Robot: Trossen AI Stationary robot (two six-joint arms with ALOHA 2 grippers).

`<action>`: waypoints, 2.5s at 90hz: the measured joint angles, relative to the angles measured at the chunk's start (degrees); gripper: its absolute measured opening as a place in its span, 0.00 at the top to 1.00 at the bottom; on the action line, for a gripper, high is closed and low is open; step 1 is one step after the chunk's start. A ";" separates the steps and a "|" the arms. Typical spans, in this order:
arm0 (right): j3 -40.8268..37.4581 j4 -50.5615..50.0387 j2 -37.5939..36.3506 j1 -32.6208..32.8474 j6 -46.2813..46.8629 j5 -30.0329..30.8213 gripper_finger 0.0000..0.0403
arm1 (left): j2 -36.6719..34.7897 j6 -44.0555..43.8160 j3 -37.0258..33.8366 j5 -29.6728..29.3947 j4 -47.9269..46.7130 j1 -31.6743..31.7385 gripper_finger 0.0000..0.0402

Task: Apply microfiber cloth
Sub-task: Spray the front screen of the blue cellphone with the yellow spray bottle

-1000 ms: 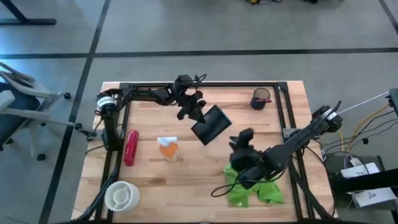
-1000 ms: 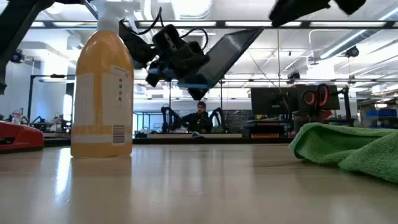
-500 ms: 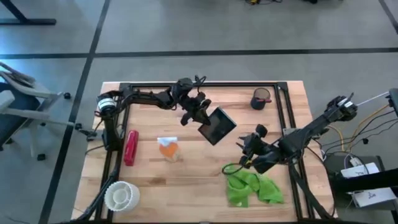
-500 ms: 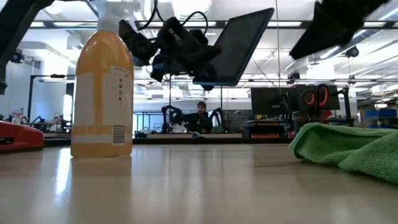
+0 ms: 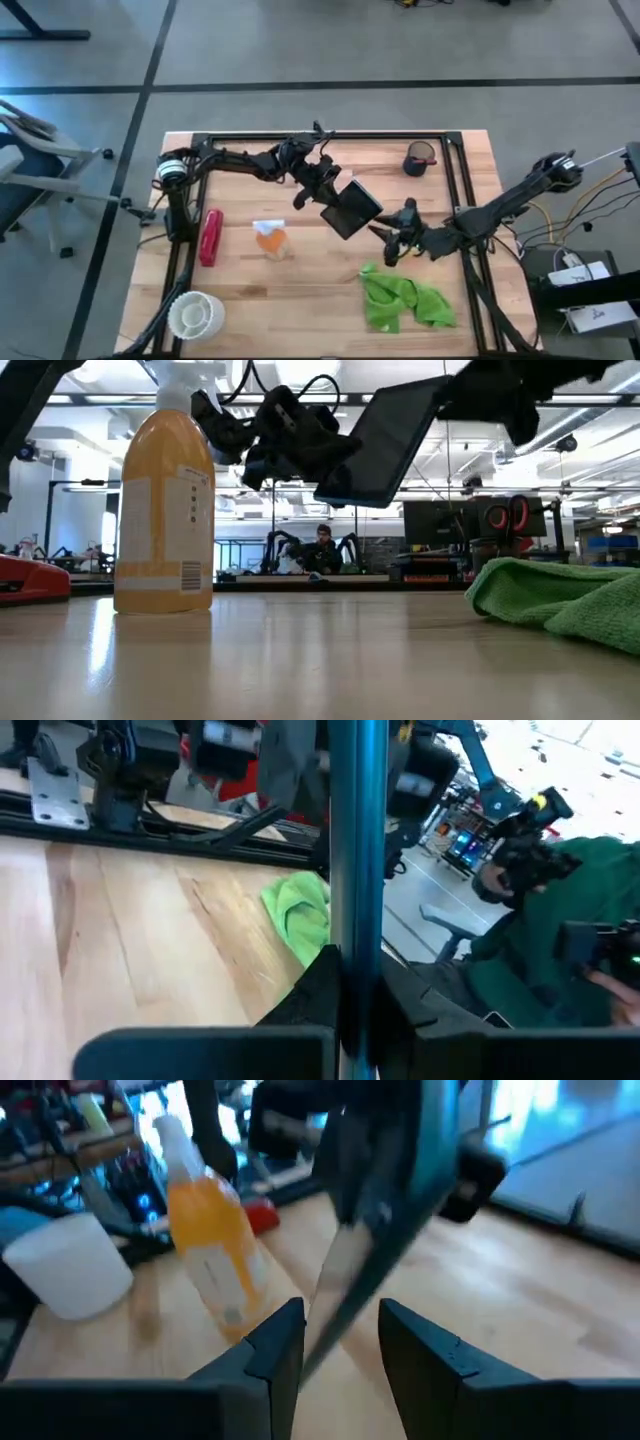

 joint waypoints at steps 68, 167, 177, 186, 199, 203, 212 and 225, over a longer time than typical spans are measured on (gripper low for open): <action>-0.22 16.89 1.09 -3.67 -12.06 6.64 0.76 | 0.00 -3.48 -0.31 -3.07 5.32 -1.33 0.98; -0.22 18.76 1.41 -4.90 -11.19 6.00 0.97 | 0.04 -2.58 -0.31 -3.55 6.12 -1.53 0.98; -0.22 18.69 1.41 -4.90 -11.25 5.87 0.97 | 0.04 -2.85 -0.31 -3.24 6.10 -1.55 0.93; -0.22 18.31 1.42 -4.91 -11.51 5.59 0.98 | -0.08 -3.28 -0.31 -2.72 5.22 -1.00 0.82; -0.22 18.12 1.45 -4.98 -10.49 5.95 0.98 | -0.96 -3.51 -0.31 1.26 2.67 0.71 0.62; -0.23 18.08 1.37 -4.98 -10.45 6.13 0.98 | -1.31 -3.64 -0.31 2.84 1.49 1.23 0.56; -0.27 18.07 1.12 -5.04 -10.36 6.31 0.98 | -2.79 -2.90 -0.51 3.84 -2.29 1.93 0.47; -0.44 16.37 -0.38 -5.05 -10.29 6.81 0.98 | -7.25 0.05 -2.42 1.49 -6.46 2.32 0.42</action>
